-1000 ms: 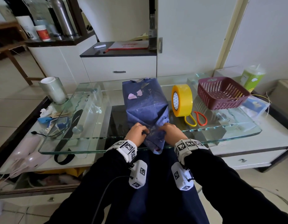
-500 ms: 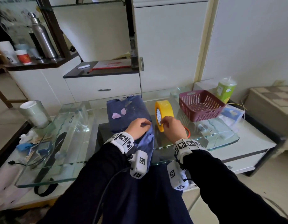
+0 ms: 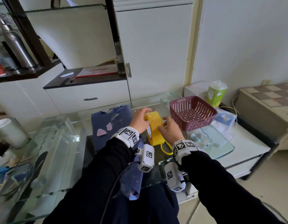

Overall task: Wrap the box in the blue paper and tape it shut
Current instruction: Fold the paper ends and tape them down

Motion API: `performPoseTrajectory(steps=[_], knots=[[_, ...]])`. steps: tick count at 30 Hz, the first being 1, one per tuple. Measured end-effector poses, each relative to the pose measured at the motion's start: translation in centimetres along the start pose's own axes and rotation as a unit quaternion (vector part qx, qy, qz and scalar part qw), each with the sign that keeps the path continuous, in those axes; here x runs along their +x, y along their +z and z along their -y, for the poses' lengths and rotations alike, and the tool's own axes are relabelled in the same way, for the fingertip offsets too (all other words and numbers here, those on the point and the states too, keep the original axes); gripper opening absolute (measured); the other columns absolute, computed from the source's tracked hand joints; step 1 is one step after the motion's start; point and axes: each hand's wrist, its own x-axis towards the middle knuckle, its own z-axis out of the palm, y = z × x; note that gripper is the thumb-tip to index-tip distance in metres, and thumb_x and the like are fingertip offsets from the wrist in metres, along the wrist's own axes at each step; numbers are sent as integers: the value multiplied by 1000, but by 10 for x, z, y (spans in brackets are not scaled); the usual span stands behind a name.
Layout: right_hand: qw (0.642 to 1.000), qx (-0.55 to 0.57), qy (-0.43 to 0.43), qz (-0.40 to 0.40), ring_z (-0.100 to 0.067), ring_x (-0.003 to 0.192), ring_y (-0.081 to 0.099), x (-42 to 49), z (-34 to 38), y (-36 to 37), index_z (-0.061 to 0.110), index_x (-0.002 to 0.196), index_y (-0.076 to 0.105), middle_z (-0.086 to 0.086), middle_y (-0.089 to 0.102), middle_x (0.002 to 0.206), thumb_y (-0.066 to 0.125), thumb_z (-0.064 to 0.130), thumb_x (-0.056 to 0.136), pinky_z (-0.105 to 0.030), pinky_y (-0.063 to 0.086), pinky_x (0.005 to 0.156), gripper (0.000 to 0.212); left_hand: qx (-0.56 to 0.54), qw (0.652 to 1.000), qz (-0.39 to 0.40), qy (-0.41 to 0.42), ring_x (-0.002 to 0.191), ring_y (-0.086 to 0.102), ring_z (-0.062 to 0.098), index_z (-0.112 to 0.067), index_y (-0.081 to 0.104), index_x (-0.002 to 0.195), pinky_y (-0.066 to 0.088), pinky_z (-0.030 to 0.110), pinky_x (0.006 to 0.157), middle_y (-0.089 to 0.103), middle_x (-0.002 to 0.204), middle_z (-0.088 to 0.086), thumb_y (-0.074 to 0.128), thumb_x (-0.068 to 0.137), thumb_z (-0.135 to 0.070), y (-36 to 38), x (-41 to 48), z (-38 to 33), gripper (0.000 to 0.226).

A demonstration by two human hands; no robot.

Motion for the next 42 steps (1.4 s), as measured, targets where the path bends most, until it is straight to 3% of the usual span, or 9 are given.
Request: performPoseTrajectory(steps=[4,10,15,19,24,34,37,40,42], knots=[[999,29,6,23,-28,117,53,-1,3,-3,8,137,39,-15,54,129,51,21,92,-36,41,96,49,-25,1000,0,-3,121,51,24,-5,55,122,41,29,99,55,130,11,55,85,7,-2,2,-5,39],[997,65,10,41,-29,114,53,0,4,-6,7,134,42,-15,56,126,49,18,94,-29,38,87,42,-5,1000,-22,21,115,54,23,-1,56,119,36,10,83,58,125,13,49,89,7,-4,6,-15,32],[995,85,18,56,-28,115,53,1,4,0,8,135,41,-13,56,127,49,15,93,-29,38,90,44,58,998,-21,34,96,60,20,-10,61,111,47,28,83,65,113,8,55,91,-5,-15,5,-12,22],[992,106,32,59,-28,117,52,2,-2,-1,7,135,42,-13,54,130,51,16,92,-34,40,96,45,180,976,-12,126,94,61,18,-18,59,112,45,28,75,61,114,0,56,90,-11,-12,2,-10,23],[990,122,45,61,-28,115,54,3,-6,5,8,133,42,-12,57,125,58,32,91,-36,42,95,51,159,975,-4,157,90,62,22,-12,65,87,49,34,73,65,97,2,64,85,-15,-11,1,-10,4],[991,100,25,86,-30,120,52,-5,-13,19,11,139,38,-12,56,129,55,38,91,-45,42,101,57,100,994,-48,7,69,62,17,-21,51,69,52,27,65,75,88,-3,58,87,-20,-13,1,-17,19],[990,107,31,88,-30,120,53,-8,-17,23,11,139,38,-12,56,130,56,39,91,-46,42,101,58,23,998,-6,-54,83,68,21,-23,49,67,57,30,65,75,87,0,59,83,-13,-13,3,-19,21],[988,110,36,104,-30,119,54,-13,-22,35,12,139,38,-12,56,129,57,39,90,-45,43,101,59,-79,993,60,-64,94,63,22,-17,47,68,49,11,58,65,93,15,50,82,13,-12,-3,-15,33],[986,112,38,114,-30,118,54,-17,-24,44,12,139,38,-12,57,128,57,40,89,-45,43,100,60,-85,990,96,-60,103,59,19,-14,51,64,46,7,71,63,103,19,44,81,18,-13,-9,-9,38]])
